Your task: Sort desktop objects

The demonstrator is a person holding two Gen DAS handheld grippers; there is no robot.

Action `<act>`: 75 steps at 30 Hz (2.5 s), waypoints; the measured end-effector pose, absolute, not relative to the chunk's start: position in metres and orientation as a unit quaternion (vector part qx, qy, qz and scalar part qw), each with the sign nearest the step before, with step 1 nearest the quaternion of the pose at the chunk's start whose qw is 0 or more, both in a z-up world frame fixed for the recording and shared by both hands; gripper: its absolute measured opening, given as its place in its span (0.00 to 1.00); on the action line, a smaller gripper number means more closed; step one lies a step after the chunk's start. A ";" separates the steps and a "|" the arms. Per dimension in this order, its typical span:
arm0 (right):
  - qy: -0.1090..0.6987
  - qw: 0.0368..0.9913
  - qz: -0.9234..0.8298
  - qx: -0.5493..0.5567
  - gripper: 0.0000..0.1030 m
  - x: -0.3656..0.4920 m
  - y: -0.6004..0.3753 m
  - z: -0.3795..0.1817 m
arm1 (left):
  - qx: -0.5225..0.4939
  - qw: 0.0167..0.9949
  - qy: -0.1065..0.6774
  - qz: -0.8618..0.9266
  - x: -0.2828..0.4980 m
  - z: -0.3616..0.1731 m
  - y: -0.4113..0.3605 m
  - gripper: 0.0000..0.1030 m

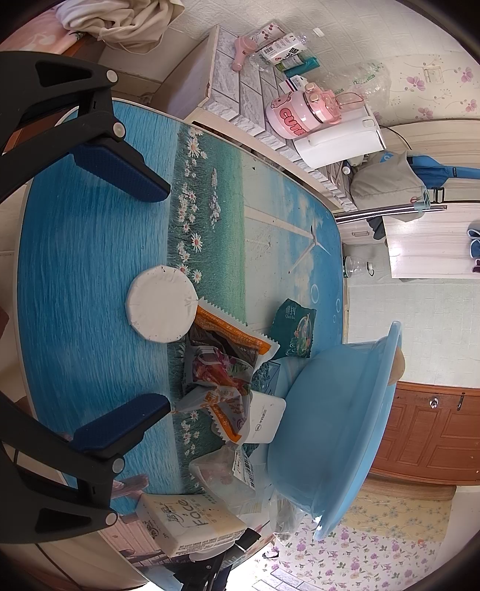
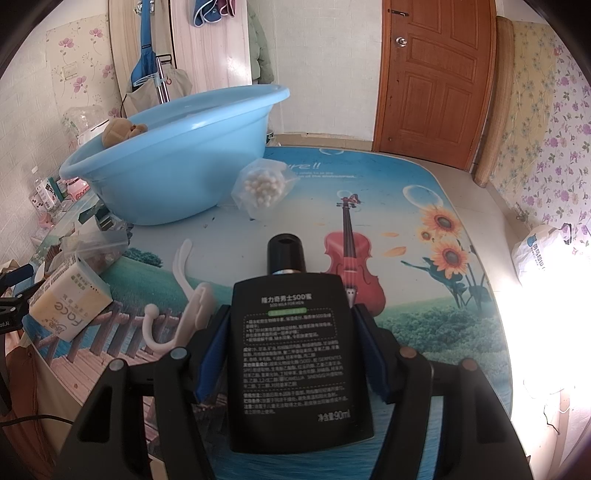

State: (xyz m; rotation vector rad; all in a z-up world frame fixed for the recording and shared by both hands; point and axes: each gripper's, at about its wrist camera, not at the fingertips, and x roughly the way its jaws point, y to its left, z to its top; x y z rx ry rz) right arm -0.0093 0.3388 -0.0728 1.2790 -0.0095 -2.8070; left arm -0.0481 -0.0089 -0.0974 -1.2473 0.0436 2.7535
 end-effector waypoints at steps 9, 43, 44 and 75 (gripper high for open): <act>-0.003 0.029 -0.910 0.415 0.62 -0.010 0.339 -0.073 | -0.412 0.059 0.014 0.909 -0.048 -0.097 -0.009 1.00; -0.005 0.030 -0.910 0.414 0.62 -0.012 0.339 -0.074 | -0.412 0.059 0.014 0.909 -0.049 -0.097 -0.009 1.00; -0.006 0.030 -0.910 0.414 0.62 -0.012 0.339 -0.074 | -0.412 0.059 0.014 0.909 -0.048 -0.097 -0.009 1.00; -0.015 0.024 -0.911 0.411 0.60 -0.011 0.346 -0.072 | -0.417 0.053 0.007 0.907 -0.059 -0.096 -0.005 0.98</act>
